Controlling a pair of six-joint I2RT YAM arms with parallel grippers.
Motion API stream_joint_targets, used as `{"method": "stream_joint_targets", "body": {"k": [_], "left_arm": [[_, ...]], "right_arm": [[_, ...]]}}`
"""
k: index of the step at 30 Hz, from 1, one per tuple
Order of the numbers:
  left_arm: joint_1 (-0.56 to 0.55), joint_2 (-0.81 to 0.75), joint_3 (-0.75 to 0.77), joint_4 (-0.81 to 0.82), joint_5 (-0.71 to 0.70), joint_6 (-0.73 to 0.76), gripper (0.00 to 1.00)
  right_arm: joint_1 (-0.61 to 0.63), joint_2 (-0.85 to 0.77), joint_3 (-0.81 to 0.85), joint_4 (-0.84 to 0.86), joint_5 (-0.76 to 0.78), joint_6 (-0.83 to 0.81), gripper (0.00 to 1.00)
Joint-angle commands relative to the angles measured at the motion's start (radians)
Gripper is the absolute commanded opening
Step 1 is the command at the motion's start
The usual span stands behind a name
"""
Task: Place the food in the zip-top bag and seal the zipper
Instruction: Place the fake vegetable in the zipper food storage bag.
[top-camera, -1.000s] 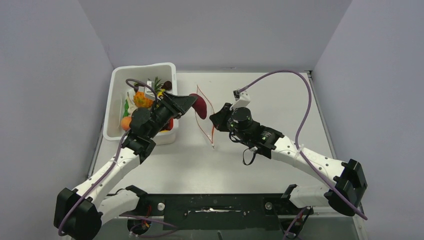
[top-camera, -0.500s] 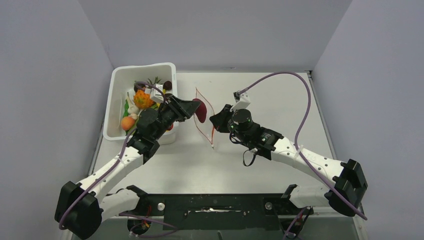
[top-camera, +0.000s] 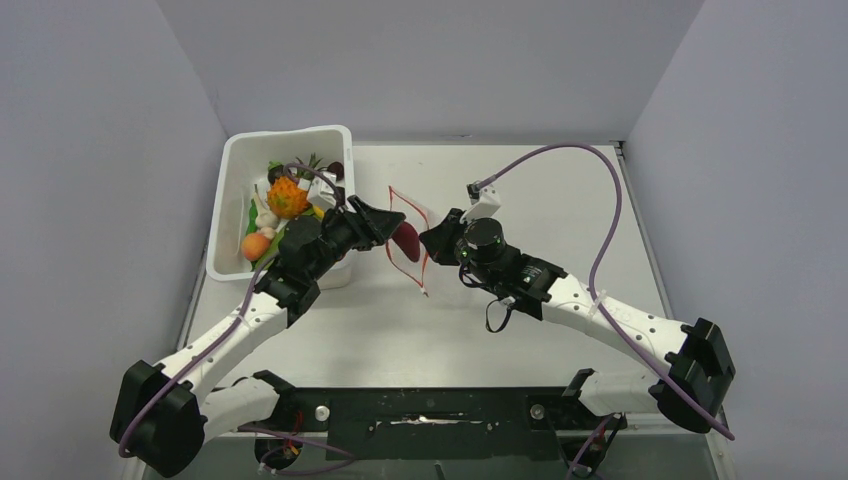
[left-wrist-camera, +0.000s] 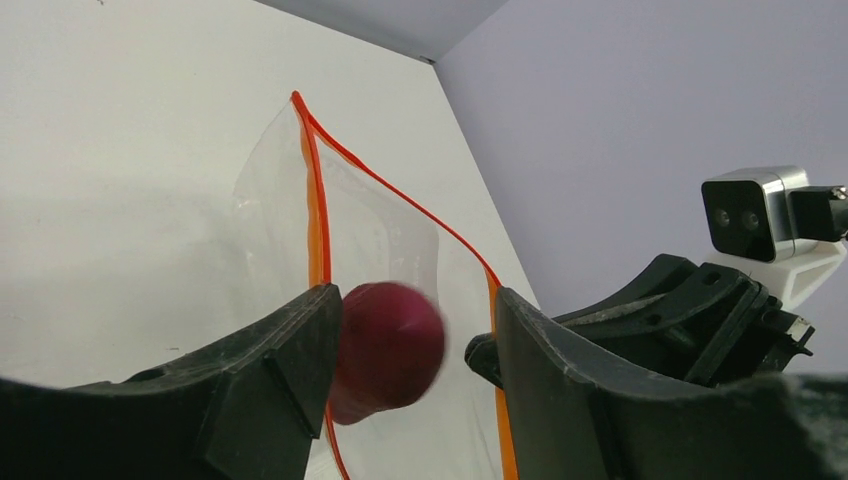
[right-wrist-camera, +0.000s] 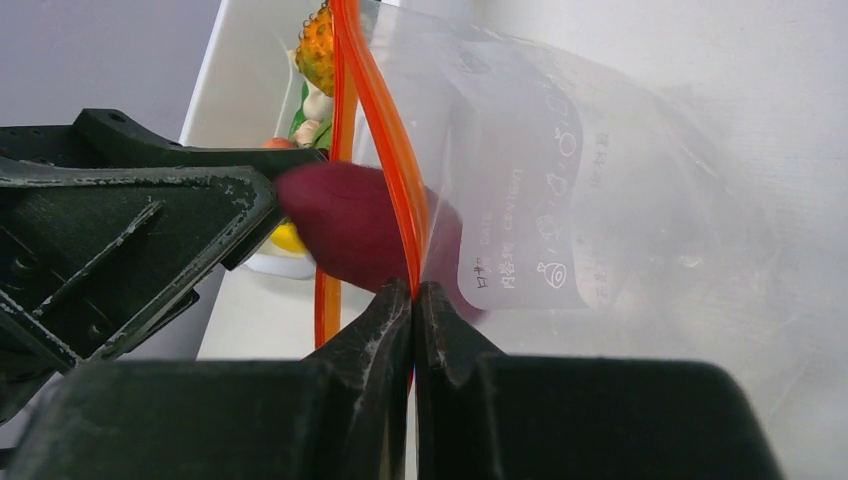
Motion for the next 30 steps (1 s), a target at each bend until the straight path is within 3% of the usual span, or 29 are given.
{"method": "stream_joint_targets", "body": {"k": [1,12,23,30], "left_arm": [[-0.006,-0.022,0.060,-0.002,0.046,0.023,0.58],[-0.005,-0.105,0.130,-0.184,0.007,0.091,0.63],[0.003,-0.127,0.266,-0.556,-0.210,0.282,0.63],[0.068,-0.074,0.386,-0.730,-0.373,0.360,0.63]], "right_arm": [[0.006,-0.023,0.012,0.068,0.022,-0.014,0.00],[0.006,-0.069,0.009,0.022,0.058,-0.076,0.00],[0.005,-0.155,-0.032,-0.041,0.074,-0.208,0.00],[0.004,-0.189,-0.030,-0.081,0.065,-0.255,0.00]]}}
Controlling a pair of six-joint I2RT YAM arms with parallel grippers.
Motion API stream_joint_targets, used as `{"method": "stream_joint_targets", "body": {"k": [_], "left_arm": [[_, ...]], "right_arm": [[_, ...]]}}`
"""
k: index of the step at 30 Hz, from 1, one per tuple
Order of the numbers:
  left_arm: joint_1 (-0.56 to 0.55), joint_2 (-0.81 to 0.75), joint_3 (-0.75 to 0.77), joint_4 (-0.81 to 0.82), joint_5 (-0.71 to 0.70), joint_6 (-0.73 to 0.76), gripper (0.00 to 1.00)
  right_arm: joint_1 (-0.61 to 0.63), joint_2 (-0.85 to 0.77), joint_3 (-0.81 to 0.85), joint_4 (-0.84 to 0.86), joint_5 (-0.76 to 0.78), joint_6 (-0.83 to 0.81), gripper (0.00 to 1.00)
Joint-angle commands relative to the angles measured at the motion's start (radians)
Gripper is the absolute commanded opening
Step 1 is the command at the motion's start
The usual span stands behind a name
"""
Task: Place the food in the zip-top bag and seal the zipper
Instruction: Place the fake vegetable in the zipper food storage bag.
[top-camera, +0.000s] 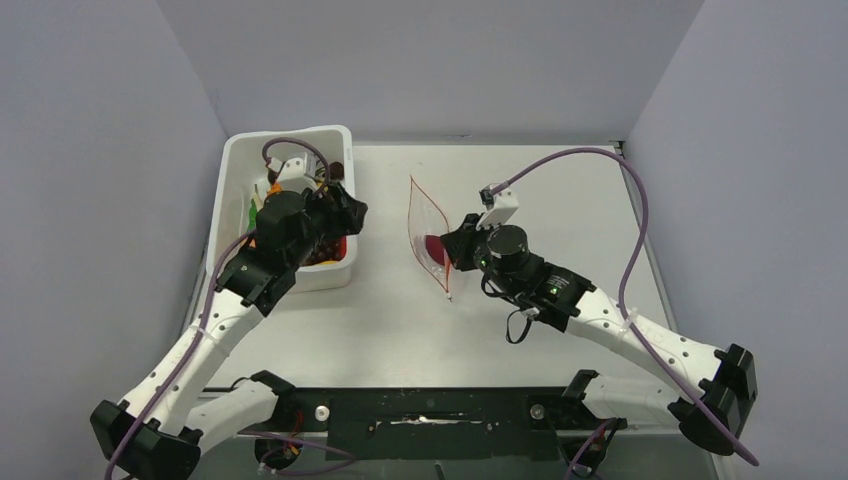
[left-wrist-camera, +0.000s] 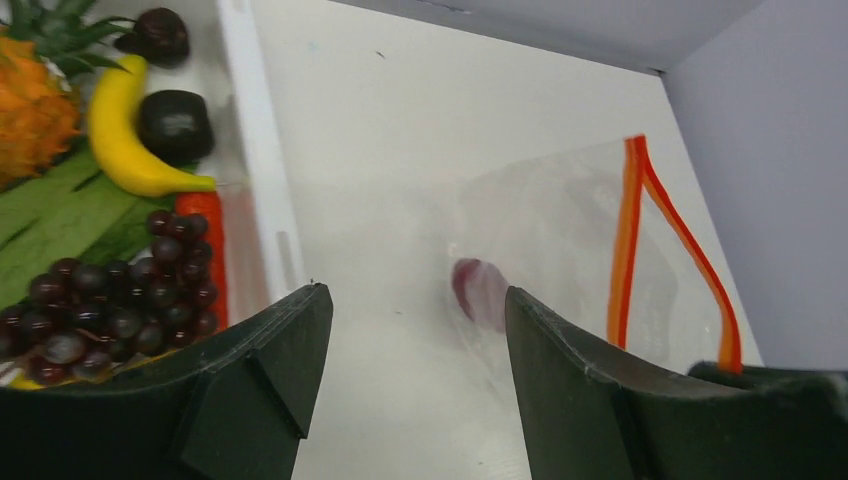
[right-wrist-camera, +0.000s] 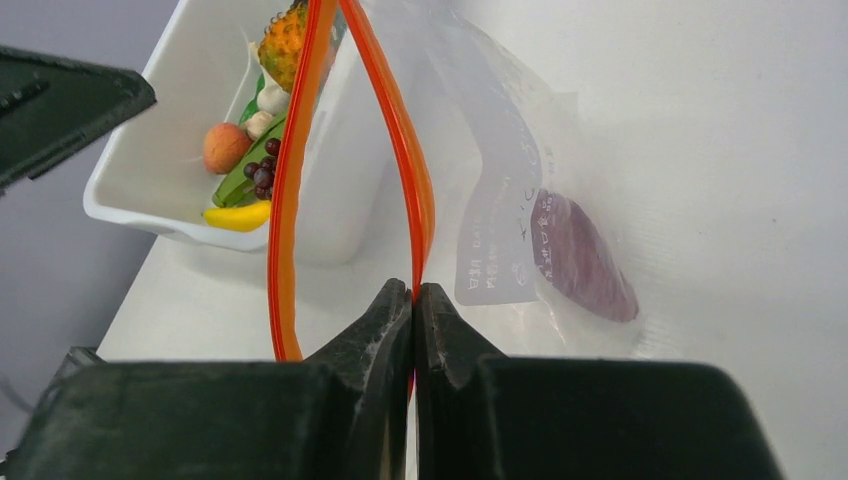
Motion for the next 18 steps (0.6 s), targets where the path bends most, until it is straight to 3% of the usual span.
{"method": "stream_joint_targets", "body": {"k": [1,9,18], "left_arm": [[0.068,0.040,0.111,-0.123,-0.130,0.079,0.63],[0.342,0.132,0.126,-0.162,0.019,0.080,0.61],[0.433,0.318,0.136,-0.140,0.092,0.110,0.62]], "right_arm": [[0.004,-0.047,0.004,0.002,0.025,-0.060,0.00],[0.004,-0.092,-0.012,-0.023,0.034,-0.083,0.00],[0.002,-0.108,-0.030,-0.013,0.040,-0.081,0.00]]}}
